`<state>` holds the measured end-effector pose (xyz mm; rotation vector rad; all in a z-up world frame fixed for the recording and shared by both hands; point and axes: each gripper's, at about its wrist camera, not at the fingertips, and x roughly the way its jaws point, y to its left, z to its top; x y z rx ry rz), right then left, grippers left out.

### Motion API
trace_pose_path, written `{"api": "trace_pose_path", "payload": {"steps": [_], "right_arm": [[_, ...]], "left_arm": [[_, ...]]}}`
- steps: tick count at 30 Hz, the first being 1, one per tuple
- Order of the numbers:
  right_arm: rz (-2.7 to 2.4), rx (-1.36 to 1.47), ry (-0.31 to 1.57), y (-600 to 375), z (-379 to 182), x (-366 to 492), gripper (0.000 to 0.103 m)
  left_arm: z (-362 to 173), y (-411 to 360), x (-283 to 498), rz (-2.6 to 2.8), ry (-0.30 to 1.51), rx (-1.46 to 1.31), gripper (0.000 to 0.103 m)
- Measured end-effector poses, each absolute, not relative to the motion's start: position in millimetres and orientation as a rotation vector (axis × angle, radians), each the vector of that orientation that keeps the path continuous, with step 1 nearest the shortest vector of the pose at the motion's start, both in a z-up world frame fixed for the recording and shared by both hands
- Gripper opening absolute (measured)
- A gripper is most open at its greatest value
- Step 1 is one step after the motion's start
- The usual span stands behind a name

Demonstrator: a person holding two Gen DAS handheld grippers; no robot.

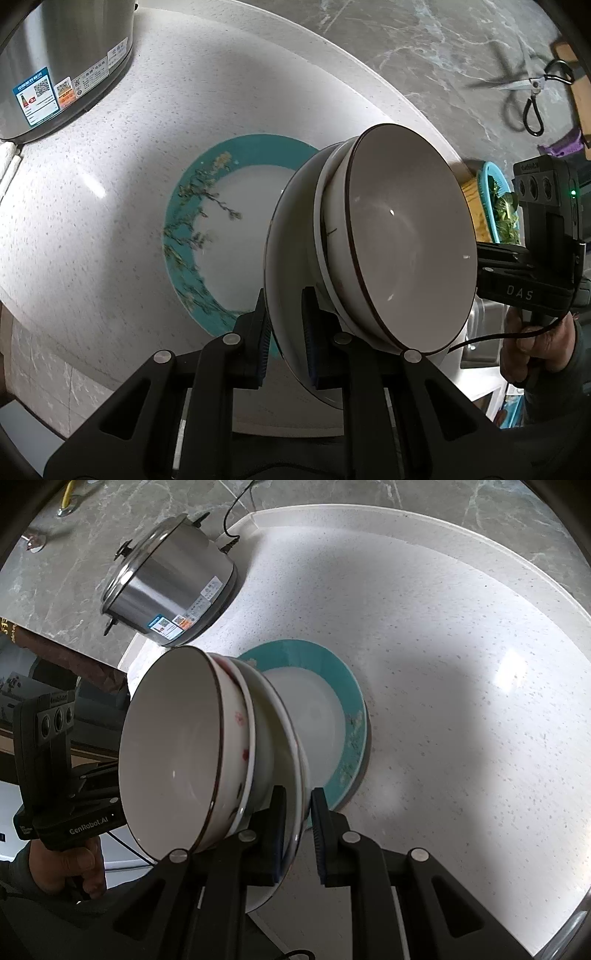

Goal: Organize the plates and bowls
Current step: 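Carry the bowl-and-plate stack with the left gripper onto the teal floral plates, then open the left gripper and withdraw it from the stack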

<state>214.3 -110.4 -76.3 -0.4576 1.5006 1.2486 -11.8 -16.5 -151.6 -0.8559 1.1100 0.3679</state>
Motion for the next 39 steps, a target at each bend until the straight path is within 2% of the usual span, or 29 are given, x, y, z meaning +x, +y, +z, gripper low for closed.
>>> {"api": "trace_pose_path", "payload": {"steps": [22, 39], "right_arm": [[1.189, -0.439, 1.522, -76, -135, 216, 0.016], [1.201, -0.402, 1.498, -81, -149, 213, 0.016]], "left_arm": [[-220, 34, -7, 0.342, 1.172, -0.822, 0.012], [-218, 27, -6, 0.358, 1.157, -0.775, 0.013]]}}
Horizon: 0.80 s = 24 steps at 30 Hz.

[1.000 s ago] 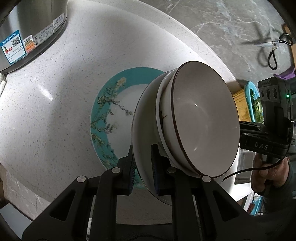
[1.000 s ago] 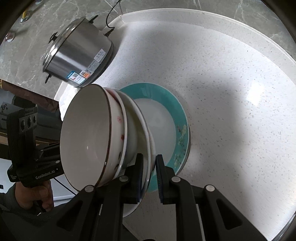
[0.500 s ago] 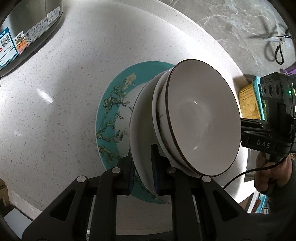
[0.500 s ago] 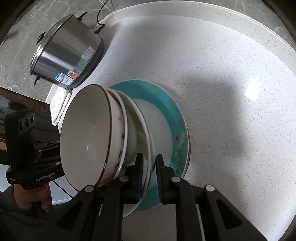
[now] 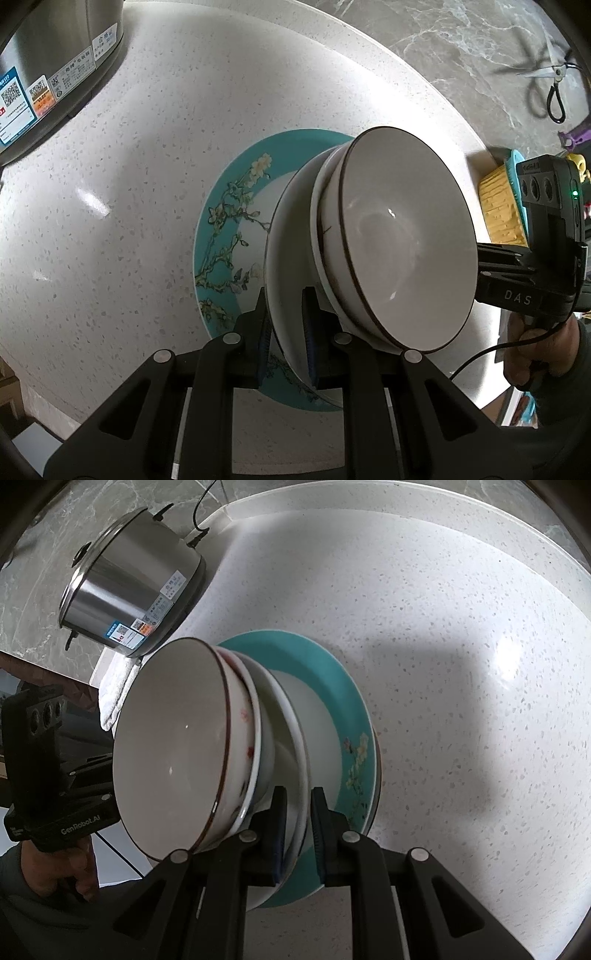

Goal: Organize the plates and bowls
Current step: 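Open the left gripper and withdraw it from the stack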

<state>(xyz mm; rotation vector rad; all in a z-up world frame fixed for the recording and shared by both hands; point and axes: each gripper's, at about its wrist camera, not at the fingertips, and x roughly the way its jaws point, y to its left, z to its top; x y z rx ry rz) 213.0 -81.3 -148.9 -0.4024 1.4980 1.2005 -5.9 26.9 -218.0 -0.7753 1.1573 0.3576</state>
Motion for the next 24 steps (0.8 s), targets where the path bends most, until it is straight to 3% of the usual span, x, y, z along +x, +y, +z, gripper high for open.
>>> {"api": "trace_pose_path", "payload": {"steps": [7, 9, 10, 12, 15, 17, 19, 20, 21, 23, 24], "right_arm": [[1.205, -0.376, 1.474, -86, -146, 210, 0.02], [1.191, -0.362, 1.46, -90, -141, 210, 0.022], [1.176, -0.358, 1.451, -93, -138, 210, 0.027], [1.146, -0.338, 1.436, -101, -132, 212, 0.036], [1.09, -0.285, 1.411, -122, -121, 215, 0.055], [1.059, -0.222, 1.392, -141, -113, 215, 0.083], [1.016, -0.169, 1.363, -158, -104, 213, 0.086], [0.984, -0.148, 1.347, -167, -100, 211, 0.087], [0.961, -0.133, 1.332, -172, -96, 208, 0.089], [0.911, -0.095, 1.285, -185, -85, 199, 0.103], [0.896, -0.079, 1.27, -189, -81, 194, 0.103]], "left_arm": [[-204, 24, -12, 0.367, 1.139, -0.725, 0.016], [-198, 26, -16, 0.368, 1.132, -0.71, 0.023], [-194, 27, -18, 0.369, 1.131, -0.702, 0.028], [-187, 29, -24, 0.38, 1.135, -0.672, 0.053], [-175, 33, -35, 0.37, 1.116, -0.632, 0.074], [-163, 36, -39, 0.375, 1.093, -0.581, 0.075], [-150, 39, -40, 0.384, 1.057, -0.521, 0.088], [-143, 40, -41, 0.387, 1.031, -0.497, 0.102], [-135, 41, -39, 0.384, 1.003, -0.475, 0.103], [-121, 38, -34, 0.384, 0.991, -0.418, 0.103], [-115, 32, -31, 0.388, 0.986, -0.377, 0.103]]}}
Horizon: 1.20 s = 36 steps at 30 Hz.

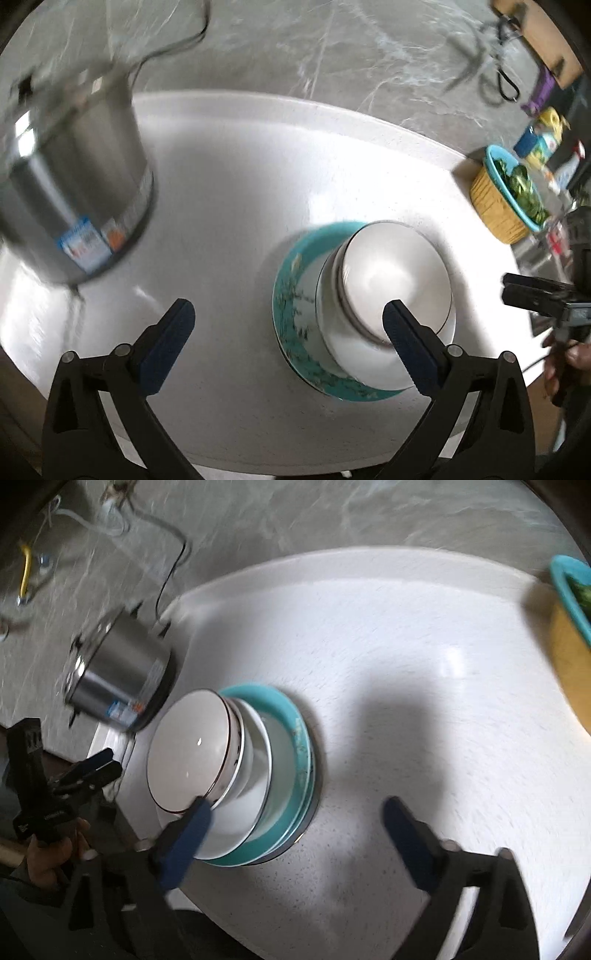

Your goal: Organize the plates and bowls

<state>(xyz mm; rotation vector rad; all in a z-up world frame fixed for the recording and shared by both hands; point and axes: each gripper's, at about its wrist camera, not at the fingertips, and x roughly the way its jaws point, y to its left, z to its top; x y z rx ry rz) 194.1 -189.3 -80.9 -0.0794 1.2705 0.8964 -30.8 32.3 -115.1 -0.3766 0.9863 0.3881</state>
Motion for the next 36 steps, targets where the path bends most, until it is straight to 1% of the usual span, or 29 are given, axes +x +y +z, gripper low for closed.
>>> {"api": "trace_pose_path", "payload": {"steps": [9, 13, 15, 18, 22, 24, 27, 30, 32, 36], "right_arm": [[0.762, -0.021, 1.032, -218, -26, 142, 0.103], [0.694, 0.008, 0.903, -238, -4, 106, 0.103], [0.655, -0.015, 0.835, -244, 6, 84, 0.103], [0.571, -0.021, 0.796, -249, 20, 54, 0.103], [0.432, -0.055, 0.646, -259, 52, 11, 0.103], [0.319, -0.083, 0.566, -260, 67, -8, 0.103], [0.272, -0.016, 0.533, -264, 81, -22, 0.103], [0.231, 0.056, 0.498, -264, 94, -31, 0.103], [0.179, 0.07, 0.459, -261, 103, -39, 0.103], [0.093, 0.049, 0.379, -242, 117, -53, 0.103]], "left_arm": [[-81, -25, -32, 0.304, 0.924, -0.243, 0.103], [-70, -50, -50, 0.253, 0.909, -0.226, 0.103], [-57, -63, -62, 0.28, 0.874, -0.174, 0.103], [-36, -77, -78, 0.324, 0.849, -0.126, 0.103], [-10, -90, -101, 0.414, 0.812, -0.084, 0.103], [-3, -89, -107, 0.425, 0.813, -0.06, 0.103], [2, -77, -113, 0.374, 0.823, -0.098, 0.103], [4, -64, -117, 0.367, 0.815, -0.055, 0.103], [5, -50, -116, 0.36, 0.818, -0.026, 0.103], [8, -12, -114, 0.32, 0.791, -0.057, 0.103]]}}
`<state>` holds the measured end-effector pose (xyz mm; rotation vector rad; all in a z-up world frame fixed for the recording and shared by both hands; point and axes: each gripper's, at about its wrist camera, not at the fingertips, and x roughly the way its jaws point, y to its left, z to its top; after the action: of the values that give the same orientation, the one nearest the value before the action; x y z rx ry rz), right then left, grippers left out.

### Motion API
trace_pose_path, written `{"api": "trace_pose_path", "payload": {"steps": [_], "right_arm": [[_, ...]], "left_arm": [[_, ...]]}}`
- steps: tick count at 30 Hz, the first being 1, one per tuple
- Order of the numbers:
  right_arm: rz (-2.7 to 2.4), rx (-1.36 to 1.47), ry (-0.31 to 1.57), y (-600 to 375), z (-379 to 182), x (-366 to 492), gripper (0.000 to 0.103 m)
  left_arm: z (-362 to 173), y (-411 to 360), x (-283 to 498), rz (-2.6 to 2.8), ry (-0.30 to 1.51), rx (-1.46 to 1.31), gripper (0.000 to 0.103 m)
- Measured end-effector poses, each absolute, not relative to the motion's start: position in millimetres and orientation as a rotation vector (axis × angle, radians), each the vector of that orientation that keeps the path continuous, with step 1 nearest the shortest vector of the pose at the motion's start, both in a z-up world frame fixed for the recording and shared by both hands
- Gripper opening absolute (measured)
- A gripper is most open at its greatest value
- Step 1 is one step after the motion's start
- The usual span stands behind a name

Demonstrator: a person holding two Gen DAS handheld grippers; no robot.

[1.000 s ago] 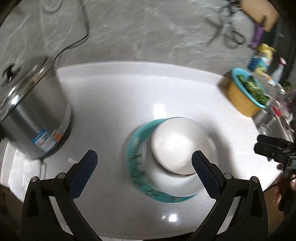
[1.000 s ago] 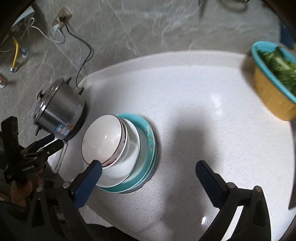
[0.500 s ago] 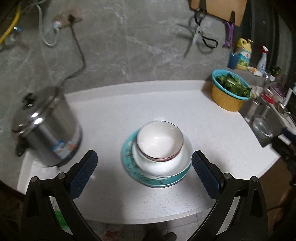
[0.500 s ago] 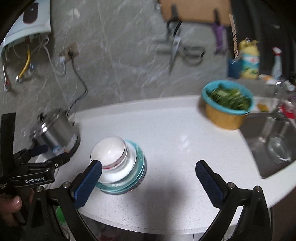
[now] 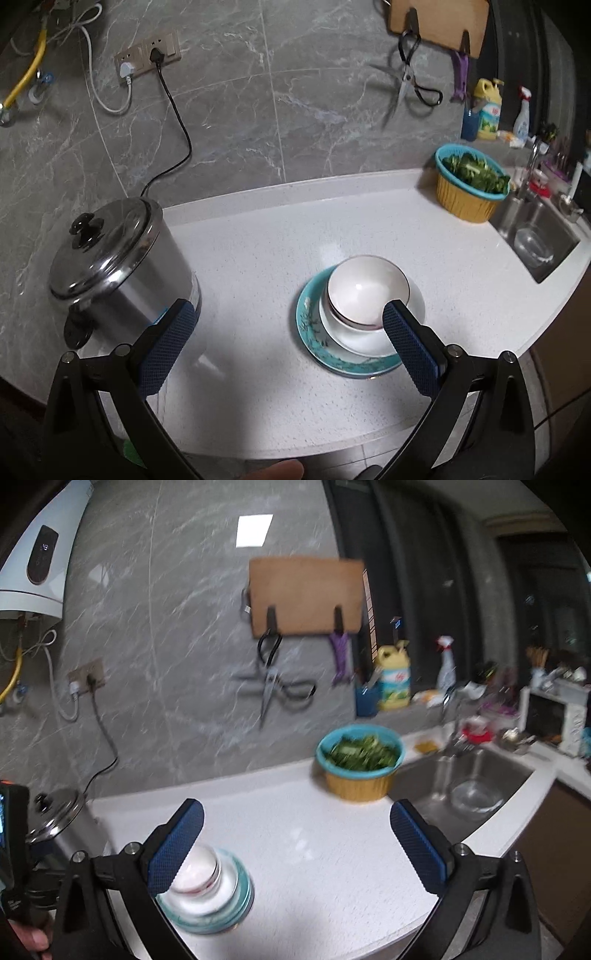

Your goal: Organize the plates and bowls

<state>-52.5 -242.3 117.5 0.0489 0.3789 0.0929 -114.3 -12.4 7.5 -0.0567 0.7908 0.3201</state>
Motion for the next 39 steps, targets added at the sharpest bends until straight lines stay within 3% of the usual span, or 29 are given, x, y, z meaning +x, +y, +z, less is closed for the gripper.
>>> {"api": "trace_pose_path", "payload": {"steps": [7, 12, 18, 27, 34, 39], "right_arm": [[0.096, 0.233, 0.453, -228, 111, -49, 0.103], [0.093, 0.159, 0.456, -198, 107, -51, 0.103], [0.24, 0.035, 0.502, -151, 99, -57, 0.103], [0.142, 0.087, 0.633, -152, 85, -51, 0.103], [0.072, 0.133, 0.851, -151, 56, -39, 0.103], [0.043, 0.088, 0.827, -145, 55, -46, 0.103]], "left_arm": [[12, 31, -101, 0.257, 0.781, -0.063, 0.103], [8, 43, -88, 0.213, 0.797, -0.028, 0.103], [3, 39, -81, 0.173, 0.811, -0.013, 0.103], [-5, 23, -87, 0.162, 0.841, -0.045, 0.103], [-11, 2, -90, 0.136, 0.867, -0.054, 0.103], [-12, -9, -91, 0.122, 0.872, -0.044, 0.103]]}}
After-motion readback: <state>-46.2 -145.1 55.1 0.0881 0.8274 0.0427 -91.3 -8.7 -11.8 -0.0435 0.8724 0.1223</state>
